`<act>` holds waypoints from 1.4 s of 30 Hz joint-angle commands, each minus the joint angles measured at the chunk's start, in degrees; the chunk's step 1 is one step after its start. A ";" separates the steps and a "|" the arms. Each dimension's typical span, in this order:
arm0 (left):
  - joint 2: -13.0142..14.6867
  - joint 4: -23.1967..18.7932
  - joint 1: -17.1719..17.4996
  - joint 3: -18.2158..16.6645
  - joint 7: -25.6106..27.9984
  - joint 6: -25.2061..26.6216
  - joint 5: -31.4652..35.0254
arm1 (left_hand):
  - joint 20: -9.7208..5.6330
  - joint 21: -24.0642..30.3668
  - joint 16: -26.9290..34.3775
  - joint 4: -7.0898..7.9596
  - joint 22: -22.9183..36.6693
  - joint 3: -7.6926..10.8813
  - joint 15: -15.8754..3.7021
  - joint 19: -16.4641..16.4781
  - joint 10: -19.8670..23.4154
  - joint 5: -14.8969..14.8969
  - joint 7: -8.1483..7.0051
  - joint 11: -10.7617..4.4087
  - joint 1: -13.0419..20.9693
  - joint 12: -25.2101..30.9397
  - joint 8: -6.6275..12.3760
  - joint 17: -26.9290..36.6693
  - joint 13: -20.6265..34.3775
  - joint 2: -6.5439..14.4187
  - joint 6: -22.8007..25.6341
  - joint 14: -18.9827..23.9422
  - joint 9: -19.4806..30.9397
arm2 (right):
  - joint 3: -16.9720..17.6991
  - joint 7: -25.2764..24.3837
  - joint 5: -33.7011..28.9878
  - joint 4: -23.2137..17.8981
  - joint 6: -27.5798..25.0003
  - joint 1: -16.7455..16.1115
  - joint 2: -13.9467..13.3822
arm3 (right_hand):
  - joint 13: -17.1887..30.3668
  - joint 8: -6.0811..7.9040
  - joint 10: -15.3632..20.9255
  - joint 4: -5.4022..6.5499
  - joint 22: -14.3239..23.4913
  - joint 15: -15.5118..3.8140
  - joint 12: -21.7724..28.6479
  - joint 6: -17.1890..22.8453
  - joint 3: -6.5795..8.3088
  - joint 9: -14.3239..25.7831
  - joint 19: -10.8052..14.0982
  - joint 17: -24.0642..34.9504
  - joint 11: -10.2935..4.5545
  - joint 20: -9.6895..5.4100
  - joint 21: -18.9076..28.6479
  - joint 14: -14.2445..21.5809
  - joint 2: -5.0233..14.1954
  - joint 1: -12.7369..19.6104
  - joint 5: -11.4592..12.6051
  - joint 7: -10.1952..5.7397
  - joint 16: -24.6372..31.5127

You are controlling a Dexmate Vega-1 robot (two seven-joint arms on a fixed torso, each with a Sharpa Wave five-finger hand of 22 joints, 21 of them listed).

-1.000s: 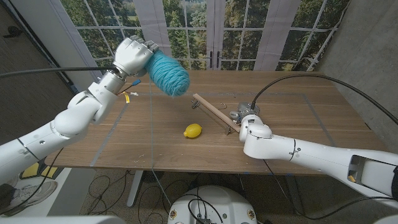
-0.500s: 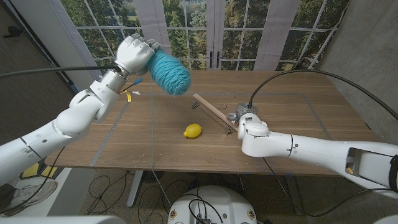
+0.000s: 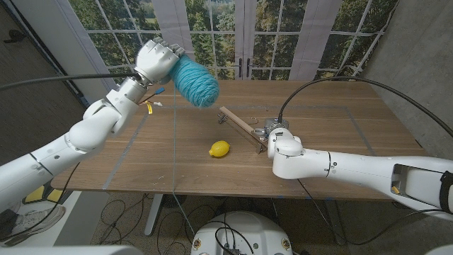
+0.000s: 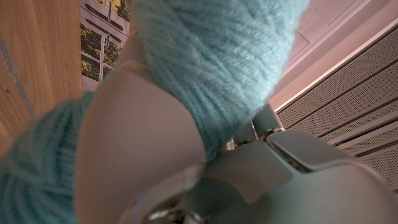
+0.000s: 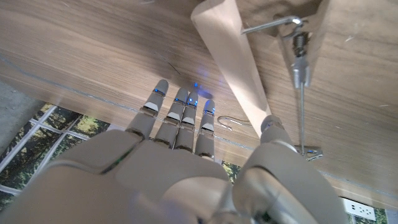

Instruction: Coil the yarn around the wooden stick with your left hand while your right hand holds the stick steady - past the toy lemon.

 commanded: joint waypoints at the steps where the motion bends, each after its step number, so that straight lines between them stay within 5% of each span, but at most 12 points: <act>1: -0.63 1.03 -1.96 1.40 0.23 -1.45 -0.04 | -13.35 0.68 0.58 2.40 -0.08 4.77 -21.40 6.22 4.77 0.26 -2.73 -4.19 7.99 -0.23 0.39 15.72 0.18 10.35 2.45 22.10 0.05 | -2.14 28.85 -43.71 7.94 -0.14 -5.07 6.01 | 0.24 0.43 0.46 -2.40 0.19 -1.91 0.52 1.11 1.55 0.08 1.14 0.05 -0.85 -0.29 0.52 1.30 0.65 4.34 0.94 -0.38 0.57; 9: -0.32 1.15 -2.35 1.52 0.23 -2.84 -1.19 | -13.34 1.09 0.47 2.38 -0.52 4.86 -21.39 6.07 5.00 0.21 -2.89 -4.22 7.82 -0.53 0.43 15.69 0.24 10.37 2.53 22.13 0.03 | -2.63 40.00 -62.63 15.84 0.03 -7.43 9.73 | 0.61 0.77 2.21 -4.21 0.21 -4.27 1.30 2.92 2.71 0.07 3.62 0.41 -2.77 -1.29 1.15 3.61 -0.22 10.82 1.62 -1.88 1.54; 13: -0.64 1.18 -2.56 1.76 0.09 -2.34 -0.52 | -13.34 1.35 0.48 2.38 -0.80 4.91 -21.38 6.01 5.10 0.17 -2.92 -4.18 7.68 -0.67 0.43 15.71 0.39 10.38 2.47 22.27 0.01 | 0.94 41.20 -66.84 16.91 3.48 -10.55 10.30 | 1.06 1.32 5.66 -4.27 0.30 -6.28 3.07 5.46 3.83 0.07 6.86 1.50 -3.95 -2.20 2.16 7.63 -0.36 17.37 2.64 -3.01 3.62; 16: -0.63 1.35 -2.66 1.85 0.08 -2.38 -0.47 | -13.34 1.58 0.44 2.36 -1.05 4.98 -21.38 5.93 5.15 0.14 -3.06 -4.21 7.59 -0.85 0.40 15.72 0.47 10.37 2.34 22.30 0.03 | 4.60 39.08 -68.33 16.69 6.77 -13.70 10.50 | 2.21 2.87 11.54 -3.97 0.62 -7.98 6.75 12.14 4.41 0.07 10.45 5.50 -4.38 -4.30 3.58 13.71 0.50 25.49 3.37 -4.15 8.34; 18: -0.60 1.31 -2.74 1.85 -0.08 -2.80 -1.03 | -13.34 1.75 0.35 2.33 -1.21 5.02 -21.38 5.90 5.23 0.12 -3.04 -4.29 7.55 -1.01 0.44 15.65 0.44 10.36 2.38 22.26 0.04 | 6.60 38.03 -70.22 16.89 9.00 -15.54 10.82 | 3.60 3.83 16.53 -4.18 1.01 -9.72 10.30 17.66 5.06 0.08 12.60 10.05 -5.91 -5.98 4.91 18.50 2.14 33.03 3.07 -4.91 13.08; 21: -0.56 1.43 -2.84 2.16 -0.25 -2.92 -0.69 | -13.35 1.90 0.35 2.31 -1.38 5.06 -21.37 5.85 5.26 0.10 -3.06 -4.21 7.50 -1.10 0.42 15.69 0.52 10.36 2.31 22.29 0.03 | 10.18 31.88 -70.35 16.45 12.06 -19.04 11.11 | 7.11 5.76 26.38 -3.96 2.02 -10.70 17.64 26.91 4.86 0.59 14.51 18.84 -6.60 -7.73 7.57 26.61 4.13 43.40 1.33 -5.37 21.34; 23: -0.52 1.67 -2.86 2.28 0.00 -3.13 -0.72 | -13.35 2.02 0.36 2.30 -1.52 5.10 -21.37 5.79 5.23 0.09 -3.01 -4.35 7.46 -1.18 0.41 15.72 0.63 10.37 2.23 22.33 0.04 | 12.35 26.15 -70.13 16.64 13.24 -21.43 11.66 | 9.30 7.33 29.60 -3.68 3.03 -10.61 20.75 31.43 4.43 1.05 14.79 22.68 -7.65 -8.22 9.27 29.83 4.68 46.77 0.42 -4.89 24.24; 27: -0.53 1.37 -2.54 2.10 -0.28 -2.42 -0.47 | -13.36 2.29 0.30 2.24 -1.85 5.21 -21.39 5.68 5.34 0.07 -3.08 -4.21 7.41 -1.35 0.46 15.71 0.77 10.39 2.30 22.33 0.05 | 16.52 11.19 -67.63 17.77 14.68 -25.84 13.23 | 10.66 7.94 30.01 -3.35 4.01 -10.46 21.93 33.06 3.80 1.33 14.66 24.95 -8.23 -8.69 10.53 30.25 4.63 48.07 0.32 -4.96 25.37; 31: -0.39 1.18 -2.16 1.87 0.22 -2.25 -0.52 | -13.34 2.46 0.23 2.24 -2.06 5.27 -21.38 5.57 5.24 0.06 -2.91 -4.25 7.33 -1.52 0.42 15.67 0.89 10.41 2.17 22.30 0.04 | 18.84 1.22 -66.39 19.71 15.82 -27.89 14.84 | 11.07 8.19 29.99 -3.21 4.33 -10.54 22.21 33.39 3.67 1.59 14.37 25.47 -8.39 -8.85 10.84 30.15 4.72 48.38 0.43 -4.92 25.41; 42: -0.63 0.96 -2.27 2.01 0.10 -1.75 0.10 | -13.36 3.12 0.12 2.13 -2.79 5.46 -21.41 5.34 5.44 0.05 -2.86 -4.34 7.19 -1.84 0.56 15.68 1.32 10.36 2.28 22.34 0.11 | 21.92 -11.59 -63.32 19.53 18.88 -29.89 15.62 | 13.12 9.30 29.29 -2.50 5.85 -10.62 23.34 33.54 2.49 3.46 12.53 28.02 -9.36 -10.21 12.21 29.82 4.67 49.00 1.00 -5.71 25.69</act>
